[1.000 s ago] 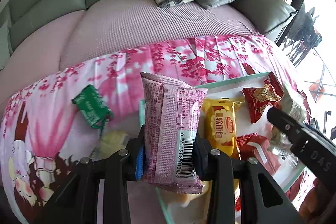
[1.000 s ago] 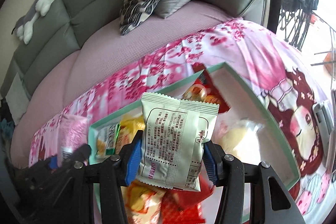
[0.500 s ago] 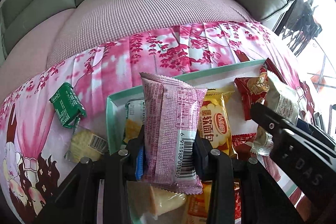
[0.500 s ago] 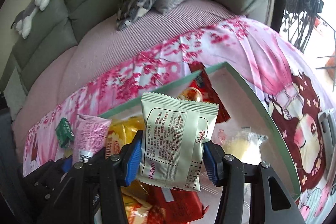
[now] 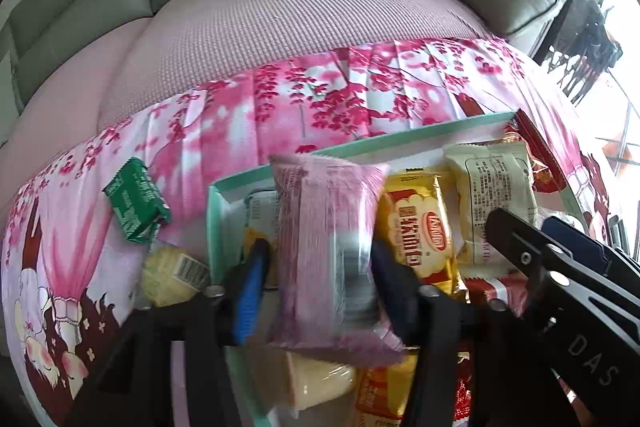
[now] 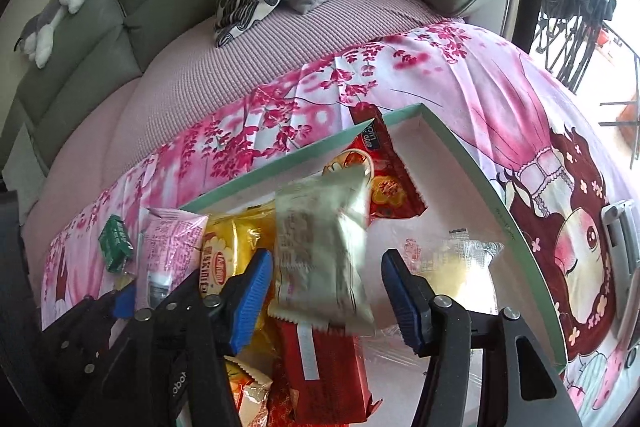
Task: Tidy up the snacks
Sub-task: 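Lower the pink bag and cream packet into the tray and open both grippers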
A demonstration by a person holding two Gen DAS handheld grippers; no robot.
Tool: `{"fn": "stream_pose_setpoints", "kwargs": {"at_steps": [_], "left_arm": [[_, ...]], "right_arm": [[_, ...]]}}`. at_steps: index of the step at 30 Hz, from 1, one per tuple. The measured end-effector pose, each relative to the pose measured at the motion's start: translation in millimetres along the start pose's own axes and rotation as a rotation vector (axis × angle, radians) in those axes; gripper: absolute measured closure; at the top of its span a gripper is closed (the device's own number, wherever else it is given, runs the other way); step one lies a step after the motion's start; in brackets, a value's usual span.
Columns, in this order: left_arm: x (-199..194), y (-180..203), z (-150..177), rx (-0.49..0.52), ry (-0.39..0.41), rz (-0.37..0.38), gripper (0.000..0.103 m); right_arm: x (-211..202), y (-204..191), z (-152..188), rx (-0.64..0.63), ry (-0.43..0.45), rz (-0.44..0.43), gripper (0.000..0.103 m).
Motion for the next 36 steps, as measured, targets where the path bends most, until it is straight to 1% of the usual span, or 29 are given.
{"fn": "stream_pose_setpoints", "kwargs": {"at_steps": [2,7,8,9,11,14,16,19,22,26,28,31,32,34,36], "left_arm": [[-3.3,-2.9,0.0,-0.016,-0.003,0.014,0.044],[-13.7,-6.7,2.9,-0.034,0.005,0.031,0.042],[-17.8,-8.3,3.9,-0.038,0.009,0.035,0.04],[-20.8,-9.8,4.0,-0.041,0.012,0.038,0.036],[-27.7,-14.9,4.0,-0.055,0.02,0.039,0.034],[-36.7,-26.1,4.0,-0.082,0.032,0.007,0.033],[-39.0,-31.8,5.0,-0.094,0.035,0.0,0.033],[-39.9,-46.2,6.3,-0.132,0.037,-0.024,0.032],[-39.5,-60.2,5.5,-0.171,0.039,-0.058,0.03],[-35.1,-85.5,5.4,-0.238,0.038,-0.105,0.023],[-31.9,-95.3,6.8,-0.265,0.033,-0.127,0.021],[-26.0,-109.6,9.0,-0.309,0.024,-0.157,0.02],[-25.2,-113.9,9.6,-0.321,0.023,-0.167,0.018],[-23.6,-121.1,10.5,-0.345,0.025,-0.184,0.012],[-22.6,-127.4,11.2,-0.363,0.028,-0.19,0.01]], "right_arm": [[-3.0,0.6,-0.1,0.0,0.002,0.001,0.037],[-12.9,0.2,-0.6,-0.008,0.011,0.001,0.035],[-15.2,-0.5,-0.6,-0.012,0.013,0.004,0.035],[-18.0,-1.7,-0.6,-0.018,0.016,0.008,0.035],[-22.6,-4.6,-0.4,-0.03,0.02,0.016,0.035],[-27.5,-9.7,0.9,-0.039,0.027,0.008,0.033],[-30.2,-13.4,1.8,-0.044,0.032,0.003,0.031],[-31.2,-18.2,5.1,-0.063,0.029,0.019,0.025],[-27.6,-19.9,9.2,-0.067,0.012,0.023,0.023],[-24.0,-23.9,12.2,-0.086,0.006,0.028,0.02],[-23.6,-26.5,12.8,-0.095,0.013,0.036,0.012],[-23.3,-30.1,12.9,-0.1,0.021,0.038,0.004],[-23.0,-31.5,13.0,-0.104,0.021,0.037,0.003],[-22.8,-34.3,12.7,-0.113,0.022,0.037,0.001],[-23.2,-37.1,12.3,-0.123,0.029,0.038,0.0]]}}
Point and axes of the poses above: each gripper's, at about its wrist camera, not at the fingertips, and x roughly the way its jaws point, y to its right, z to its underside, the point moved 3 cm from there along x, roughly the way its jaws point, and after that the axes turned 15 degrees about -x, right-handed, at the moved point
